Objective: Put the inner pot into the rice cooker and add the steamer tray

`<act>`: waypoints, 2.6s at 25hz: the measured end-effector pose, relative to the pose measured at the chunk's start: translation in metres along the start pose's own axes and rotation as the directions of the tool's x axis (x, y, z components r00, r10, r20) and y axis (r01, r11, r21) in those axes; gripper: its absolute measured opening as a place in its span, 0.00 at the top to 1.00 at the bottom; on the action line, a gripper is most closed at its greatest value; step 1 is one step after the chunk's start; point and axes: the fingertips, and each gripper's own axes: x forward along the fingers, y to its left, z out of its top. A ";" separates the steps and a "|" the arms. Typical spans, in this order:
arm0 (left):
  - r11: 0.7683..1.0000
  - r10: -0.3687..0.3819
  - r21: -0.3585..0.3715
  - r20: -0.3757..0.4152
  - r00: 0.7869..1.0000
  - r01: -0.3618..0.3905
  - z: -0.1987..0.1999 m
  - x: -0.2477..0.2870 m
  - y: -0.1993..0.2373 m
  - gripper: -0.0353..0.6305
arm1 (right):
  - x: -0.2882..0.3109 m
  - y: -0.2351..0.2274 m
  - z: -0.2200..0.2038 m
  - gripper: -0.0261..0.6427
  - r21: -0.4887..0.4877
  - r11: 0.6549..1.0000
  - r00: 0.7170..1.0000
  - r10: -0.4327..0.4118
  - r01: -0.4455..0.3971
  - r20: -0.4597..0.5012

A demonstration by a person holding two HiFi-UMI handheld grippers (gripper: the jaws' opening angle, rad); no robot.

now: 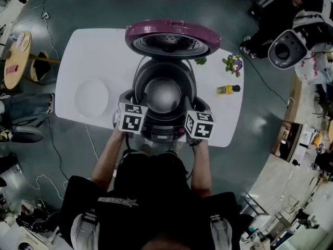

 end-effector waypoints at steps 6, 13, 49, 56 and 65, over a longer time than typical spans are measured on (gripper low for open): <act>1.000 0.008 0.018 -0.013 1.000 -0.008 0.001 0.001 0.001 0.69 | 0.002 0.000 -0.002 0.81 0.004 1.000 1.000 0.007 -0.007 -0.019; 1.000 0.017 0.019 -0.019 1.000 -0.016 -0.001 0.003 0.000 0.69 | 0.002 -0.002 -0.003 0.81 0.003 1.000 1.000 0.004 -0.004 -0.016; 0.992 0.084 0.033 0.579 0.811 -0.126 0.088 -0.168 -0.065 0.83 | -0.197 0.016 0.082 0.80 -0.234 0.972 0.758 0.131 0.029 0.639; 0.994 0.060 0.042 0.575 0.816 -0.102 0.070 -0.176 -0.095 0.93 | -0.213 0.009 0.058 0.95 -0.242 0.969 0.763 0.123 0.045 0.635; 0.990 0.084 0.042 0.581 0.810 -0.133 0.068 -0.185 -0.111 0.93 | -0.221 -0.001 0.052 0.95 -0.255 0.967 0.771 0.142 0.027 0.620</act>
